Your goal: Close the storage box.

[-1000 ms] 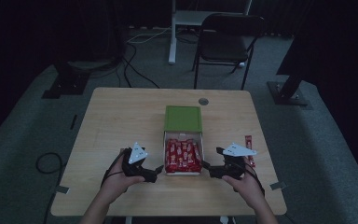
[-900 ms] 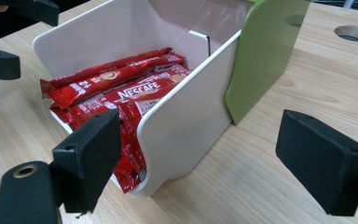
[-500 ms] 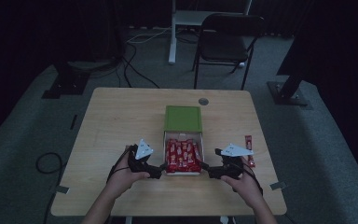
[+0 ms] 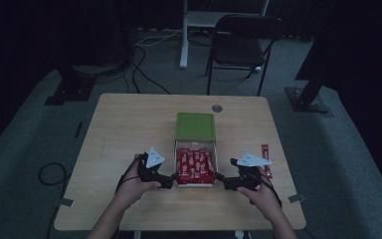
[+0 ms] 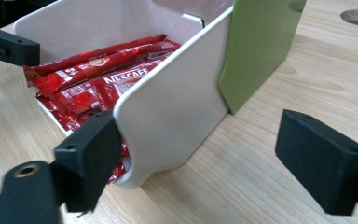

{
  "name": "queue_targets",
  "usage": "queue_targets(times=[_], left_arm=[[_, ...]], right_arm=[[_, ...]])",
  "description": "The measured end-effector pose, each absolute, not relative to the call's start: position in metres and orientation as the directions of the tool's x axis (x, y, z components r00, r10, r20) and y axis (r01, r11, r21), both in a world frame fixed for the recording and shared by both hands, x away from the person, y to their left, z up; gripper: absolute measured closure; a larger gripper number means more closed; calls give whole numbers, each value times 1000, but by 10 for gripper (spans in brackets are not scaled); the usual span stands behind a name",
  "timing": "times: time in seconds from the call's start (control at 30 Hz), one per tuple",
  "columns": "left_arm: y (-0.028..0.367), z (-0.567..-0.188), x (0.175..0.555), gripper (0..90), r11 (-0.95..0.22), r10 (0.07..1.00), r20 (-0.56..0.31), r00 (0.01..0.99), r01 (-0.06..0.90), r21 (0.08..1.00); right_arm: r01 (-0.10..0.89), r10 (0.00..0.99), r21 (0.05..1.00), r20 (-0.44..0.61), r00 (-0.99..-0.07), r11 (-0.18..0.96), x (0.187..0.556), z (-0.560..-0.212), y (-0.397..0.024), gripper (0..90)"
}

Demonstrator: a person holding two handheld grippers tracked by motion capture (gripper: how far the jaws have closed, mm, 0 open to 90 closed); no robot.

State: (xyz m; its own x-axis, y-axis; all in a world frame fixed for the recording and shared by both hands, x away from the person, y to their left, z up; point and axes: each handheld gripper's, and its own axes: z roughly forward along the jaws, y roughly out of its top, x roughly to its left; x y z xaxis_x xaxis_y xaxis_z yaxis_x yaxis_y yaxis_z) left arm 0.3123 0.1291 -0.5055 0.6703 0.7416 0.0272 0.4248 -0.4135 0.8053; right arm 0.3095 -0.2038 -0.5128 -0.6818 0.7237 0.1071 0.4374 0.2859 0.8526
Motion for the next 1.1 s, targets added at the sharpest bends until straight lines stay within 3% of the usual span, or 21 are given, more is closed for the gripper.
queue_targets(times=[1.1], left_arm=[[131, -505, 328, 19, -393, 761, 8, 649, 451, 801]], right_arm=[[451, 730, 852, 129, -671, 264, 324, -513, -202, 135]])
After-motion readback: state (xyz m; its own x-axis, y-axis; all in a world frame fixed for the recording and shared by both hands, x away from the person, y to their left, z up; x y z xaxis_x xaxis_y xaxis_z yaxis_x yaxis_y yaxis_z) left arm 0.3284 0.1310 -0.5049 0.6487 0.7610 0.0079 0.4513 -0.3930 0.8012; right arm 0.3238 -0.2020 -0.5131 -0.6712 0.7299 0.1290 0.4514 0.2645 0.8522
